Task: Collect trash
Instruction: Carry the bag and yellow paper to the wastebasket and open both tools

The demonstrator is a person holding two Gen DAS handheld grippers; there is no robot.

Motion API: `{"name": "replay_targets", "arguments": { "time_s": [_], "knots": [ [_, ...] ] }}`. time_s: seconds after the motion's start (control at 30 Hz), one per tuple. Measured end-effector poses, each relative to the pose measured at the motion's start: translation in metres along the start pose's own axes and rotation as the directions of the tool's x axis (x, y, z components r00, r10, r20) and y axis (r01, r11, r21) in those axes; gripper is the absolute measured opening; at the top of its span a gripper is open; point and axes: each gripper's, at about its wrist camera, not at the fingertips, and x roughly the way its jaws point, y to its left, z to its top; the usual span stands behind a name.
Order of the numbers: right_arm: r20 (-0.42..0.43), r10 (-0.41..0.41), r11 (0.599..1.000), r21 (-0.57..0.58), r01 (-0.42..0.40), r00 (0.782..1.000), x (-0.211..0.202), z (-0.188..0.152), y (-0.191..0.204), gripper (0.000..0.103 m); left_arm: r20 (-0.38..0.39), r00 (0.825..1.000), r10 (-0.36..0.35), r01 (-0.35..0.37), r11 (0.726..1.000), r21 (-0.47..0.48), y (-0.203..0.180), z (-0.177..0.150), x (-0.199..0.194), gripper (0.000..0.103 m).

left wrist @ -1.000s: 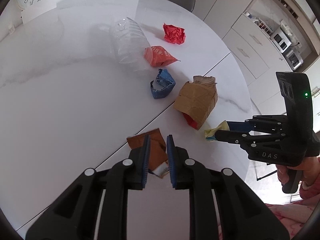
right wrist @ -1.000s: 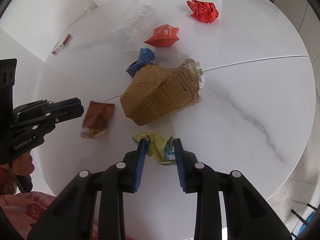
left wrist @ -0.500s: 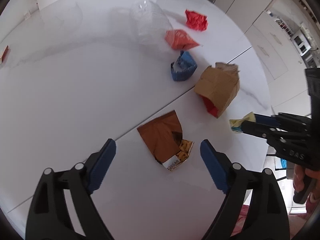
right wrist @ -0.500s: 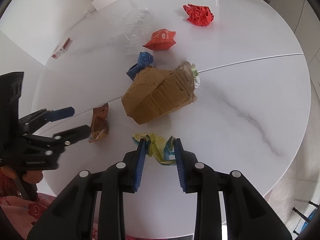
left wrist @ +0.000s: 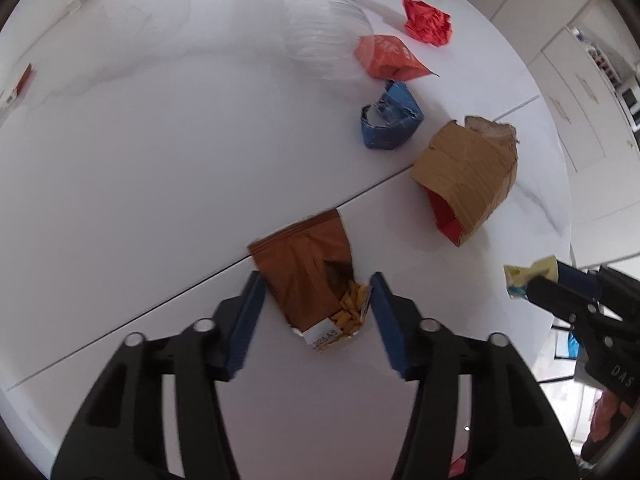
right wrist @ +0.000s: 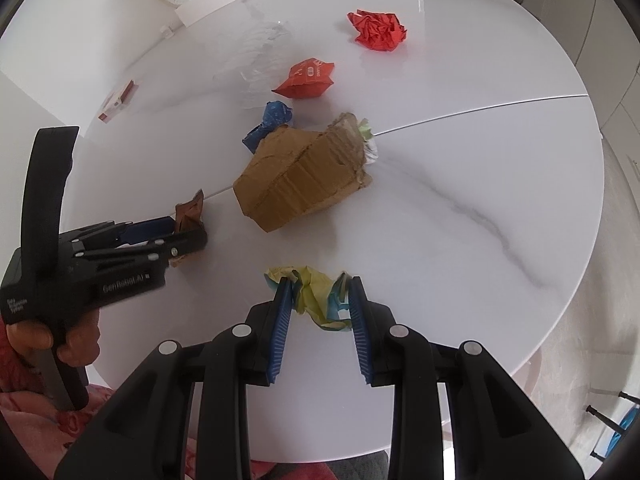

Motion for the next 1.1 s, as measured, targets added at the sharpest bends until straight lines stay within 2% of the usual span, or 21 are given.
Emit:
{"name": "replay_targets", "arguments": {
  "time_s": [0.23,0.3,0.67,0.87,1.0,1.1],
  "knots": [
    [0.023,0.011,1.0,0.017,-0.012,1.0,-0.009,-0.01,-0.011,0.03,0.025,0.999,-0.024,0.025,0.999,-0.031,0.003,-0.004,-0.006,0.037],
    [0.03,0.016,1.0,0.02,-0.017,0.999,-0.014,-0.014,-0.017,0.03,0.036,0.999,-0.029,0.03,0.999,-0.028,0.001,-0.005,-0.008,0.023],
    [0.086,0.015,0.997,0.078,-0.021,0.996,-0.063,-0.047,-0.081,0.03,0.063,0.998,0.026,-0.021,0.997,-0.079,-0.025,-0.014,-0.016,0.023],
    [0.059,-0.022,0.986,0.167,0.012,0.998,-0.072,-0.079,-0.137,0.03,0.108,0.994,0.006,-0.009,1.0,0.03,-0.072,-0.02,-0.043,0.024],
    [-0.015,-0.037,0.973,0.227,0.039,0.999,-0.052,-0.104,-0.171,0.03,0.114,0.992,-0.048,0.033,0.992,0.125,-0.117,-0.026,-0.057,0.023],
    [-0.071,-0.044,0.967,0.246,0.06,0.997,-0.035,-0.117,-0.186,0.034,0.103,0.991,-0.09,0.069,0.978,0.198,-0.148,-0.029,-0.063,0.023]
  ]
}}
